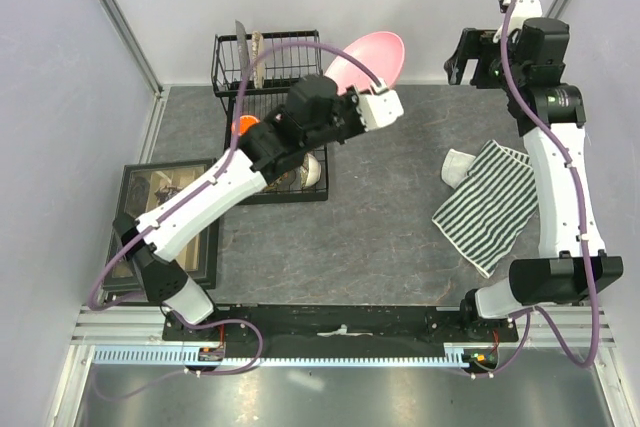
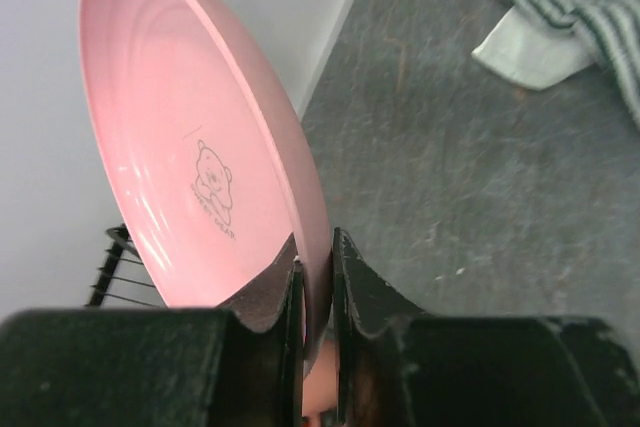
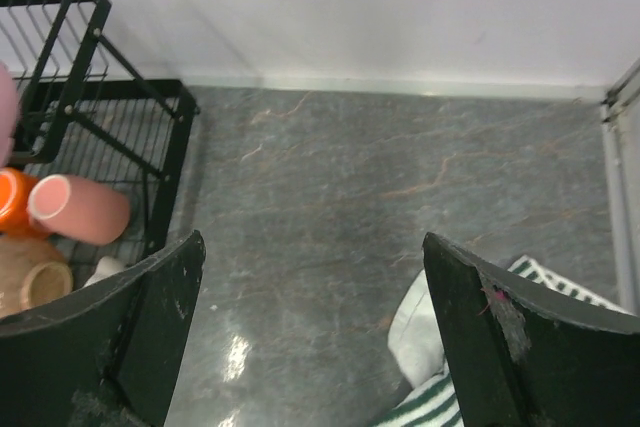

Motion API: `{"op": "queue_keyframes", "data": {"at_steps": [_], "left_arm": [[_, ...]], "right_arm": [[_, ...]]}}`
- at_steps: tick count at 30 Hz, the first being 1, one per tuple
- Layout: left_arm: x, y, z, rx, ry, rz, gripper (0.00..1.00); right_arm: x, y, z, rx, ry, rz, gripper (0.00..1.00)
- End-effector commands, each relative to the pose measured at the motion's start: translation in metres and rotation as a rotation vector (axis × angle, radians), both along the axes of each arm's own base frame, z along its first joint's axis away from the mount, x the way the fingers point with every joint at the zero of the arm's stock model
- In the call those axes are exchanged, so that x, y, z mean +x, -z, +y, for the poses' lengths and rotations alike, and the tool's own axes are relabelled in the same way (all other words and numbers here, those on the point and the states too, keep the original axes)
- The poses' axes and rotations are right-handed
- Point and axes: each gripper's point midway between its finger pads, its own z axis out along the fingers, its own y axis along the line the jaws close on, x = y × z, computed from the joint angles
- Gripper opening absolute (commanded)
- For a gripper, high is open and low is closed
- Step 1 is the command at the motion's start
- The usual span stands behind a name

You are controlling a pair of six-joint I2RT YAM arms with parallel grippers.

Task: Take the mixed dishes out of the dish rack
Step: Pick up the plate from the dish rack, then place the plate at the center of the board.

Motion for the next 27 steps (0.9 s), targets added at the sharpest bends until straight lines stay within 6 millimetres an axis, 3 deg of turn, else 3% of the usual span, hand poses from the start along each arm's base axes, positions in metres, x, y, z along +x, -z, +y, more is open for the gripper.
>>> {"op": "queue_keyframes", "data": {"at_steps": [1, 7, 12, 27], "left_arm": [[0.013, -0.011, -0.005, 0.122, -0.094, -0.253, 0.02], [0.009, 0.013, -0.028, 0.222, -0.083, -0.333, 0.02], [0.009, 0.028, -0.041, 0.293, -0.071, -0.392, 0.02], [0.008, 0.071, -0.060, 0.400, -0.017, -0.395, 0.02]], "right_arm": [[-0.008, 0.001, 0.008, 0.133, -0.073, 0.082, 0.98], [-0.010, 0.014, 0.022, 0.221, -0.179, 0.170, 0.93], [-0.015, 0.013, 0.028, 0.231, -0.218, 0.180, 0.92], [-0.018, 0.027, 0.038, 0.235, -0.281, 0.217, 0.87]]}}
